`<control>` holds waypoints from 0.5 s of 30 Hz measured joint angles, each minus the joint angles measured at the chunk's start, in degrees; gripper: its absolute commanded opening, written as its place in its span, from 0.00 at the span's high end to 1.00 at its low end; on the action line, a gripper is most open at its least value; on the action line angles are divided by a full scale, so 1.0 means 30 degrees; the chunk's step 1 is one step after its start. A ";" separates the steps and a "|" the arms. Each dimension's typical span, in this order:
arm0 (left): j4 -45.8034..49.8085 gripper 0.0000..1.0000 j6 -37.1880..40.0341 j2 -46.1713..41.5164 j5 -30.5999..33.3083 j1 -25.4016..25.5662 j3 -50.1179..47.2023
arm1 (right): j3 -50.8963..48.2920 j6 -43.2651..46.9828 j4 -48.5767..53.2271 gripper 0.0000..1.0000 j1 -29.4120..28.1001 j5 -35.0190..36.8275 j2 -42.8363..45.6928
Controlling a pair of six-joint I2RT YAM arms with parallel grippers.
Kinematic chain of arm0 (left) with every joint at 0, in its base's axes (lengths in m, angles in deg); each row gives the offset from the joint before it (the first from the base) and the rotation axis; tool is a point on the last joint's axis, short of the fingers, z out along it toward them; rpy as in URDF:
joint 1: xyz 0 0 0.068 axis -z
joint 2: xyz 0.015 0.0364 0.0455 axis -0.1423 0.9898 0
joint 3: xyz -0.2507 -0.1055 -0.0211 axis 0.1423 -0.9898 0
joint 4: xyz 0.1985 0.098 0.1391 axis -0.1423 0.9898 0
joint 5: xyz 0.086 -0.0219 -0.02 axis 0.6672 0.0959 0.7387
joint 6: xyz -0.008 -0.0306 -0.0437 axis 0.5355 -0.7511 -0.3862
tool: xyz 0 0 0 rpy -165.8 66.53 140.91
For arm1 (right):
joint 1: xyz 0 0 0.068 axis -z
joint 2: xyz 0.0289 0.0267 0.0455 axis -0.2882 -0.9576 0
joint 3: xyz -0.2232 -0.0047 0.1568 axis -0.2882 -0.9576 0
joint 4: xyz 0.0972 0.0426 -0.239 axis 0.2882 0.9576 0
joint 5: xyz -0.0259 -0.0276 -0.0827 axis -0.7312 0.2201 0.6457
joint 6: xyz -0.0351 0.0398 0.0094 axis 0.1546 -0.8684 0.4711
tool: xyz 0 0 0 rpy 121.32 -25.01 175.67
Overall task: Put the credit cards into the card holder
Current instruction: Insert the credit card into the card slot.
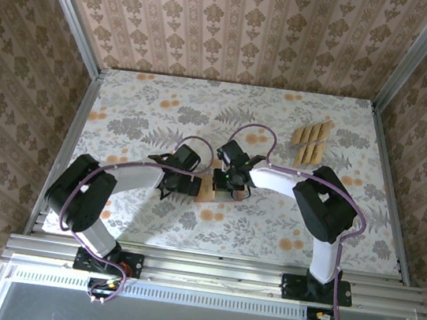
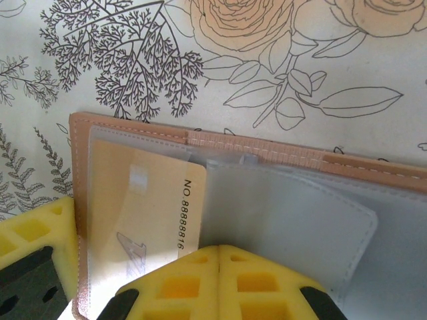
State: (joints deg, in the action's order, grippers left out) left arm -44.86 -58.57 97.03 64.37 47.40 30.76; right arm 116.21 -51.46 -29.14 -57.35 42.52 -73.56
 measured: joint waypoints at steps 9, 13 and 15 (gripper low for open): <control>-0.0335 0.00 0.0000 -0.0823 -0.1333 -0.1086 -0.0386 | -0.0576 0.0080 0.0291 0.98 0.0838 -0.0036 0.1785; -0.0911 0.00 0.0022 -0.1202 -0.1851 -0.1545 -0.0634 | -0.0619 0.0080 0.0299 0.99 0.0969 -0.0131 0.1829; -0.1166 0.00 0.0015 -0.1341 -0.1894 -0.1741 -0.0663 | -0.0656 0.0080 0.0233 0.99 0.0969 -0.0350 0.1821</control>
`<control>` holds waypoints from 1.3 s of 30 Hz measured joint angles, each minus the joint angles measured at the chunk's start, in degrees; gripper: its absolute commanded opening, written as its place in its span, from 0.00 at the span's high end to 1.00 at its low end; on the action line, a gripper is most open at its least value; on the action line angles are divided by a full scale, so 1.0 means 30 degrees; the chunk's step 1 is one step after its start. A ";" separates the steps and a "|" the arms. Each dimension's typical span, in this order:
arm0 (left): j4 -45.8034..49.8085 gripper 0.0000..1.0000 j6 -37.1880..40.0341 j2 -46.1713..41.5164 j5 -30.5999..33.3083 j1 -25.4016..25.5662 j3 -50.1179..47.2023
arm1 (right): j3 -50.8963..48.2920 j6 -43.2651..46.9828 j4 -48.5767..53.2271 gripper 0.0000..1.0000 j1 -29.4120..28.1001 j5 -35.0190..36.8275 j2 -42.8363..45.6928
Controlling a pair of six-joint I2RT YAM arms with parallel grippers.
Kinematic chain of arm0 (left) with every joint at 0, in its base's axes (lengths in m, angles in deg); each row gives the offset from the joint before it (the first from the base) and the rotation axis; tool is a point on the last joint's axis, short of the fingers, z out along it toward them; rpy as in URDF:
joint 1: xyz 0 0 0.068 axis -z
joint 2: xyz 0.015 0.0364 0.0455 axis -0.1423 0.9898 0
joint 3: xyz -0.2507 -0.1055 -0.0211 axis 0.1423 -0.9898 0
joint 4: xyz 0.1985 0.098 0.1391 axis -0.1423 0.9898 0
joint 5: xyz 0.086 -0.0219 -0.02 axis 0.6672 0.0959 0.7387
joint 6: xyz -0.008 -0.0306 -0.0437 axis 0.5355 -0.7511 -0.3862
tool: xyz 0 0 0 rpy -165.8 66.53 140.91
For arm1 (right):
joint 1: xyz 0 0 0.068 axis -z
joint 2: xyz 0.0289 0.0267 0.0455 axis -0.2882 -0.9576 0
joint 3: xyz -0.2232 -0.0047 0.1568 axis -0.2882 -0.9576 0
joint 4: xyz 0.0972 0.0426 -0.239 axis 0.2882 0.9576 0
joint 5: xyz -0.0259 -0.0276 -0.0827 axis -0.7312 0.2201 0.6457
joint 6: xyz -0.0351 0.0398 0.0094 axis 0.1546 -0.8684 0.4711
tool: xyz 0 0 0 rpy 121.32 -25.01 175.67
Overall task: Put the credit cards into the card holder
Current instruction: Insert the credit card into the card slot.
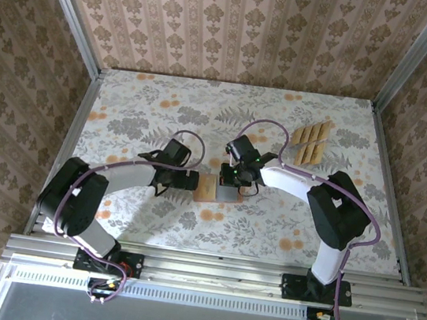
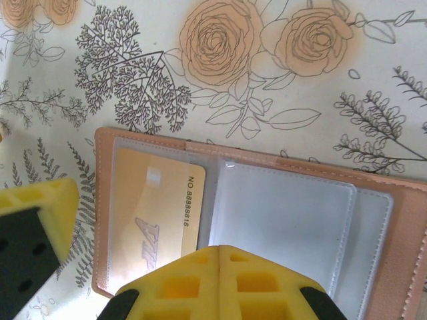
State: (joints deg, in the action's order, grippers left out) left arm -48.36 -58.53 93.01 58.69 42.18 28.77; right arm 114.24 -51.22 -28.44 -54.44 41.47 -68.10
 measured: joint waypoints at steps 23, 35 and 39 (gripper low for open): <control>-0.1581 0.00 0.0000 0.0000 -0.0058 -0.0080 -0.0838 | -0.0022 -0.0153 -0.0954 1.00 -0.0459 -0.1107 -0.1078; -0.1741 0.00 0.0000 0.0284 0.0576 0.0175 -0.0838 | -0.0022 -0.0146 -0.0954 1.00 -0.0452 -0.0947 -0.1472; -0.1800 0.00 0.0000 0.0364 0.0670 0.0204 -0.0838 | -0.0015 -0.0146 -0.0962 1.00 -0.0452 -0.0962 -0.1537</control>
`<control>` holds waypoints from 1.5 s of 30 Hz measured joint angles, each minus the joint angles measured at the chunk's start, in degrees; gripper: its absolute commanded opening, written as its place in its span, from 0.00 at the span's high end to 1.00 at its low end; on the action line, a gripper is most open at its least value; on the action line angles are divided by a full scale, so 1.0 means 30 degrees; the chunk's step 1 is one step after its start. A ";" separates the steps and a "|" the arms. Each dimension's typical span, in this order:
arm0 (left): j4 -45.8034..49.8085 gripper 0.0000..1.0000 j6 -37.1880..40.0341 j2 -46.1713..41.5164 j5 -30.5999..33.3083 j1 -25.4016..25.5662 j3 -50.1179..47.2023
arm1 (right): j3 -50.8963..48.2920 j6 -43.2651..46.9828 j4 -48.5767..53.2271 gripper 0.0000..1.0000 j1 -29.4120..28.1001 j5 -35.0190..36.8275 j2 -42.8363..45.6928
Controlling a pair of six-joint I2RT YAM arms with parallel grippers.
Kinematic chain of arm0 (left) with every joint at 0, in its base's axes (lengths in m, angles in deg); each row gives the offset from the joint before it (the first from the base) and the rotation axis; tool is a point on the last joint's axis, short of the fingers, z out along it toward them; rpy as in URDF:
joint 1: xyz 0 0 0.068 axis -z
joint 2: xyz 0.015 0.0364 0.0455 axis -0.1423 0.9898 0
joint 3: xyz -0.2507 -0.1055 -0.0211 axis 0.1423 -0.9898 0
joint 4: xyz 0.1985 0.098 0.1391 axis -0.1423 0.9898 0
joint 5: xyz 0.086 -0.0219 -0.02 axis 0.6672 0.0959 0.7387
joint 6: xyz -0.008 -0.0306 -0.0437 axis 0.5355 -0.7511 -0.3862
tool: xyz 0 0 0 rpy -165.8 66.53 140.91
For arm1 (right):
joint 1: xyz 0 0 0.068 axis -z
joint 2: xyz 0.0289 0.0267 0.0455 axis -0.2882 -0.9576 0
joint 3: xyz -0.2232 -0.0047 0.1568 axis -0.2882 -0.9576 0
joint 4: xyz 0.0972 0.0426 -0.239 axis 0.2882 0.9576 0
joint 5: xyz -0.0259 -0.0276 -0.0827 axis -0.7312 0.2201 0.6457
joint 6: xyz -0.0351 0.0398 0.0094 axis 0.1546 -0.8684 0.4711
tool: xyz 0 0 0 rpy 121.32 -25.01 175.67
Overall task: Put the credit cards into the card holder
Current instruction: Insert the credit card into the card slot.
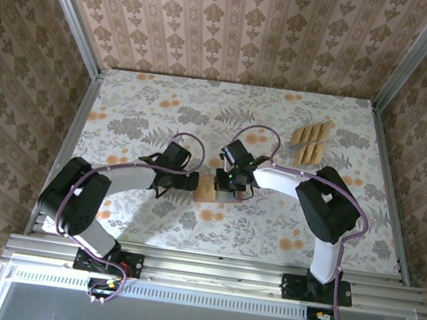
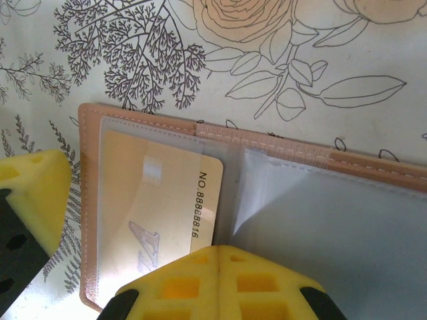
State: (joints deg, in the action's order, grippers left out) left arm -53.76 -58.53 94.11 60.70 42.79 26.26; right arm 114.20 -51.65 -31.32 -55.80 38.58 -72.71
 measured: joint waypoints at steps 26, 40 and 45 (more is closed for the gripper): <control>-0.0124 0.00 0.0000 0.0211 0.0692 0.0313 0.0022 | 0.0393 0.0007 -0.0342 1.00 0.0036 -0.1450 -0.0495; 0.0998 0.00 0.0160 -0.3351 -0.0510 -0.1530 -0.0801 | -0.0838 0.0699 0.0481 0.78 0.2302 -0.1115 0.4226; 0.1523 0.00 0.0153 -0.5384 -0.0525 -0.1552 -0.0911 | -0.1545 0.1064 0.1005 0.51 0.2339 -0.0685 0.4386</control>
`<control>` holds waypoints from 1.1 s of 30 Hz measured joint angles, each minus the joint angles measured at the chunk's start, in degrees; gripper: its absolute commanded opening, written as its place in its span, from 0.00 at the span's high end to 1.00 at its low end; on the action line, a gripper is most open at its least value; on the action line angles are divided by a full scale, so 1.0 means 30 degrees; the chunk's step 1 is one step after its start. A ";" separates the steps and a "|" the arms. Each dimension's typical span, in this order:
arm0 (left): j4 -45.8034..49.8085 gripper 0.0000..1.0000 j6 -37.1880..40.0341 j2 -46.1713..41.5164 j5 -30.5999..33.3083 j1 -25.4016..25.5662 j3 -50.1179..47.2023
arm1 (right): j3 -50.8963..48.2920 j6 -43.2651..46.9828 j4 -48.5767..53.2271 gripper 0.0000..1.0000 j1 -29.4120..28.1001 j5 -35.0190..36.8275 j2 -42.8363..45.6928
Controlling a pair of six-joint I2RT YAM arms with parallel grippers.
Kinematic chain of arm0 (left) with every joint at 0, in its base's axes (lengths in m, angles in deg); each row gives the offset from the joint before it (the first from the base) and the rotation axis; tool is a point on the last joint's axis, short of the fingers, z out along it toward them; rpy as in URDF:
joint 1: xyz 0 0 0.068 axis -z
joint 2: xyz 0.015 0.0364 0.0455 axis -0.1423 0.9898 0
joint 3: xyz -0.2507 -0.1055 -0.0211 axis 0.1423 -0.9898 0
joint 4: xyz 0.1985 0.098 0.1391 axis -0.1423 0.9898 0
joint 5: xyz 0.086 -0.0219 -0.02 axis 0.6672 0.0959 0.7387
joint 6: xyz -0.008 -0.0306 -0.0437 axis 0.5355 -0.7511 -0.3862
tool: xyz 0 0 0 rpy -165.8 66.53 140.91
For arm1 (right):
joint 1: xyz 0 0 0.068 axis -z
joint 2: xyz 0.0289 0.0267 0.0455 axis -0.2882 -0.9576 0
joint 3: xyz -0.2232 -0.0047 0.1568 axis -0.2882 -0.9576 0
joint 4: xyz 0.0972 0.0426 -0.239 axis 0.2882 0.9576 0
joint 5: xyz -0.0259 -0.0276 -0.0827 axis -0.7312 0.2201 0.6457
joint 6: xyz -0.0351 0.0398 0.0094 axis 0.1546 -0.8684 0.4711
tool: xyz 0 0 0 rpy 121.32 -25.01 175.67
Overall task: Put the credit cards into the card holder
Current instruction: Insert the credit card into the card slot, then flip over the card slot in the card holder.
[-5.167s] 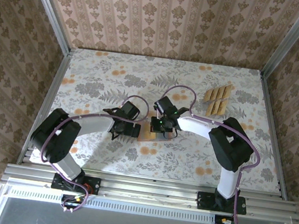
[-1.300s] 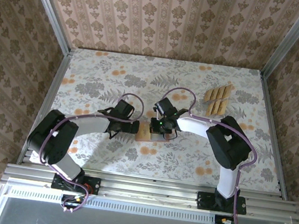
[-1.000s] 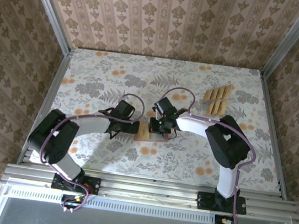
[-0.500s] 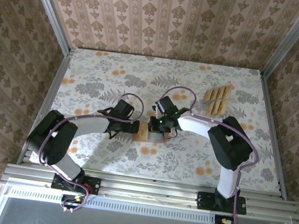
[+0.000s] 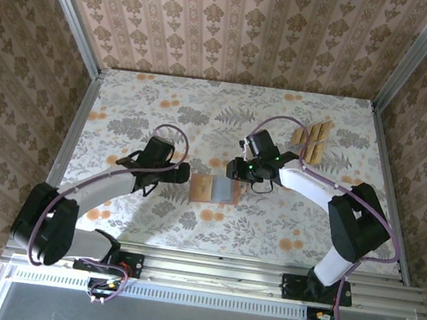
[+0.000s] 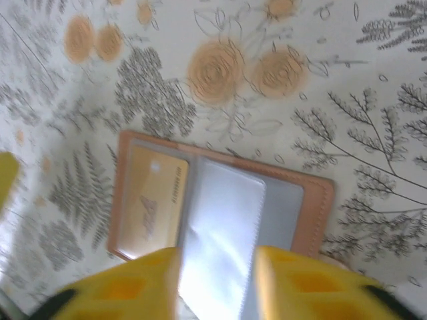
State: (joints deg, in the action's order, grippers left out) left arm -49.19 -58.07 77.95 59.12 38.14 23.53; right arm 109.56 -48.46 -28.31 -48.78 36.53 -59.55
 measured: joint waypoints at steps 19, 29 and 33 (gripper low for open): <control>0.0335 0.00 -0.0313 -0.0109 -0.0153 0.0444 -0.0925 | -0.0947 -0.0933 -0.1129 0.49 -0.0962 -0.0685 -0.1581; -0.0401 0.00 -0.0517 0.0510 -0.0306 0.0867 -0.1129 | 0.0495 -0.1071 -0.0896 0.49 -0.1552 -0.0903 -0.1916; -0.0772 0.00 -0.0539 0.0619 -0.0372 0.0867 -0.1319 | 0.1209 -0.1086 -0.0597 0.48 -0.2091 -0.0903 -0.1923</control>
State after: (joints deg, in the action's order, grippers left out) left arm -51.51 -59.68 79.81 58.01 40.74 19.57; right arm 113.19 -51.72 -30.10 -55.06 33.82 -65.32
